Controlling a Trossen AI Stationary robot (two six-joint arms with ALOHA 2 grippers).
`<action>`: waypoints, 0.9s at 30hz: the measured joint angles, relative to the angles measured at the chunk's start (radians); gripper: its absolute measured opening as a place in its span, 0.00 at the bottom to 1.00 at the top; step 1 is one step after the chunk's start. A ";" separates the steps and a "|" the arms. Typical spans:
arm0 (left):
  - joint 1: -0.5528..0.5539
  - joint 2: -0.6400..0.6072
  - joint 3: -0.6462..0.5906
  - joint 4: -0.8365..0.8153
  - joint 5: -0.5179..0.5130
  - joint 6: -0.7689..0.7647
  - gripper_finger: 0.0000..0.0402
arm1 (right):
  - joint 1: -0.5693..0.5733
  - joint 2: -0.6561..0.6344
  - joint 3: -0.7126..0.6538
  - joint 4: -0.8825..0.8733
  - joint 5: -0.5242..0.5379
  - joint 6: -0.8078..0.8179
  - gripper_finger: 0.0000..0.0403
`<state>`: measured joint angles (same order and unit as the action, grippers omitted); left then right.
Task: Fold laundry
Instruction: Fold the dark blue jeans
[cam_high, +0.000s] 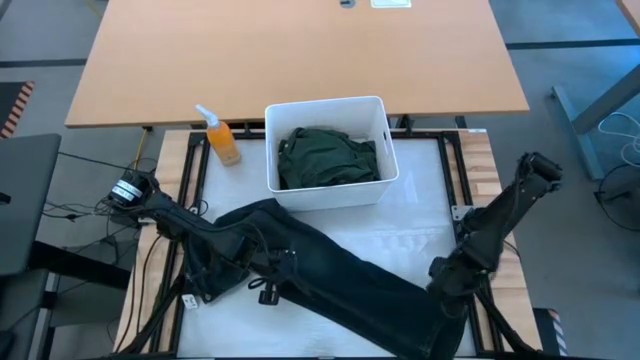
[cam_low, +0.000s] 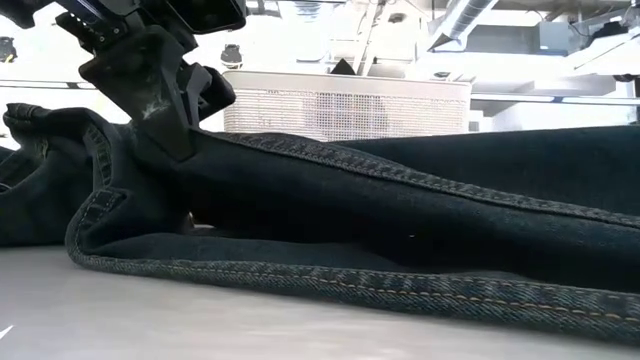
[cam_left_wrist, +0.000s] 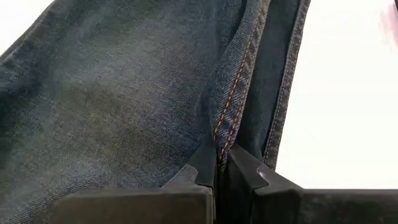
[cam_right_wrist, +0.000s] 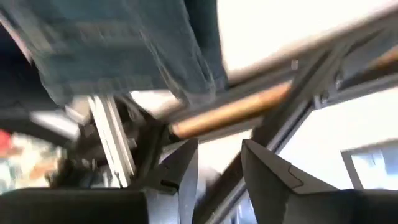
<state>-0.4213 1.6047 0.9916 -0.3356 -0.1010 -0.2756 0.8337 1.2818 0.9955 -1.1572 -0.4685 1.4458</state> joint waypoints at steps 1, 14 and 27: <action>-0.003 0.000 0.000 0.005 -0.008 0.000 0.00 | 0.023 -0.007 0.009 0.042 0.074 0.025 0.38; -0.023 0.000 0.000 0.055 -0.044 0.005 0.00 | 0.203 0.351 0.027 0.686 0.535 -0.238 0.39; -0.021 0.000 0.000 0.057 -0.045 0.006 0.00 | 0.203 0.524 0.192 0.557 0.332 -0.239 0.43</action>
<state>-0.4426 1.6051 0.9913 -0.2783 -0.1463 -0.2698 1.0365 1.8053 1.1873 -0.6000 -0.1366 1.2070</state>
